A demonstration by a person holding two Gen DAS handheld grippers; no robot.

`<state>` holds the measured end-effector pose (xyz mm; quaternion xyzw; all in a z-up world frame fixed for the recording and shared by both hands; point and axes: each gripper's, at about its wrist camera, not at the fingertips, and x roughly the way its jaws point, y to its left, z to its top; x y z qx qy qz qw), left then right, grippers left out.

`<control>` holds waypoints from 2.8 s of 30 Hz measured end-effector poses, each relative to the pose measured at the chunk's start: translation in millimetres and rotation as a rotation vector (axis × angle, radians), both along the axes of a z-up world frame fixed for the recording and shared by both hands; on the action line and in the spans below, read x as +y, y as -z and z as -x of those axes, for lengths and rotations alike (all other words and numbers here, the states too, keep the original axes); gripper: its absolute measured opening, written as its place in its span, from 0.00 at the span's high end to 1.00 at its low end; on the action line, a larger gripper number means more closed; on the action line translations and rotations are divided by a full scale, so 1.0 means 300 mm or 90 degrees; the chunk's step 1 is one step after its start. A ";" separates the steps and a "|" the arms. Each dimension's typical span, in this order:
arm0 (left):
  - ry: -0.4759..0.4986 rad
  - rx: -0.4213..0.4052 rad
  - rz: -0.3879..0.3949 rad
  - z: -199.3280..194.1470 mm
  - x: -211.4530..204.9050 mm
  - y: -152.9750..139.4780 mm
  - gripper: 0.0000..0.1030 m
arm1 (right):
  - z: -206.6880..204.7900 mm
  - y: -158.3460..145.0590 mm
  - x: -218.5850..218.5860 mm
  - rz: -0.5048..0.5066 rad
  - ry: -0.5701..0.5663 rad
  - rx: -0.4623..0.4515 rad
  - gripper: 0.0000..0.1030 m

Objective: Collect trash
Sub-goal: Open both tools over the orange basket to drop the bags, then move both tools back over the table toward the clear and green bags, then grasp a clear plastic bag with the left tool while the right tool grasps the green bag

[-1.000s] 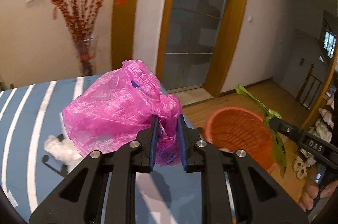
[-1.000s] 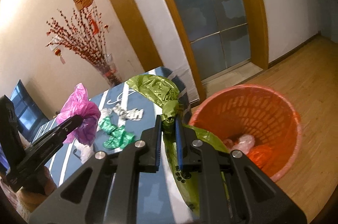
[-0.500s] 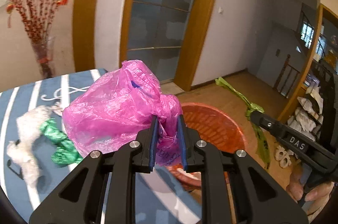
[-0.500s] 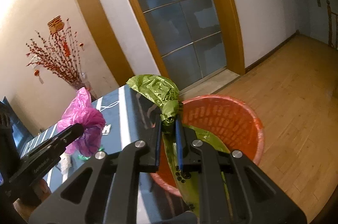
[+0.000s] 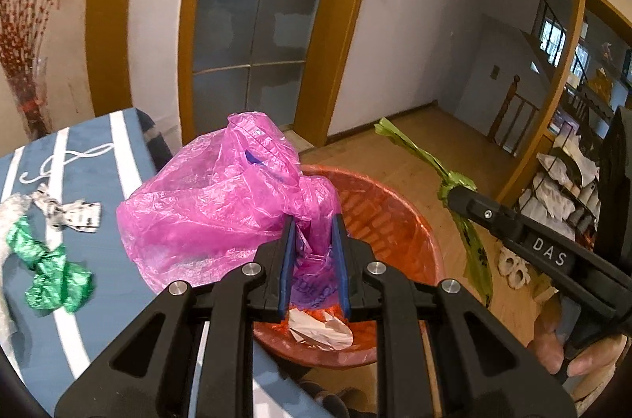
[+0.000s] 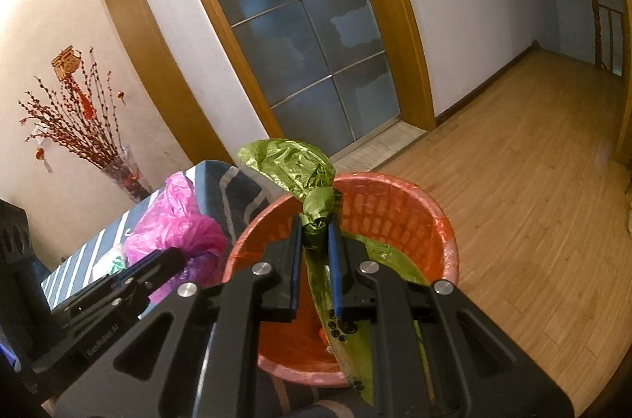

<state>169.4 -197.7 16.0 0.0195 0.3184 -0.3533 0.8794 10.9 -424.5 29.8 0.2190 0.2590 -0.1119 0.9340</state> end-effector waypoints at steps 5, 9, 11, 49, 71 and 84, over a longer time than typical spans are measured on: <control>0.017 0.013 -0.008 -0.013 -0.043 0.033 0.83 | -0.030 0.036 -0.025 0.003 0.005 0.011 0.87; 0.026 0.023 -0.014 -0.028 -0.066 0.058 0.83 | -0.063 0.056 -0.040 -0.003 0.008 0.017 0.87; 0.029 0.028 -0.016 -0.033 -0.076 0.069 0.83 | -0.076 0.062 -0.050 -0.006 0.008 0.019 0.87; -0.204 -0.007 -0.092 -0.052 0.425 0.056 0.22 | -0.050 0.041 0.121 0.093 -0.010 0.037 0.15; -0.474 0.125 -0.066 -0.251 0.958 0.167 0.25 | -0.160 0.040 0.542 0.141 -0.159 0.050 0.12; -0.467 0.140 -0.056 -0.253 1.034 0.206 0.67 | -0.216 0.044 0.675 0.149 -0.217 0.055 0.12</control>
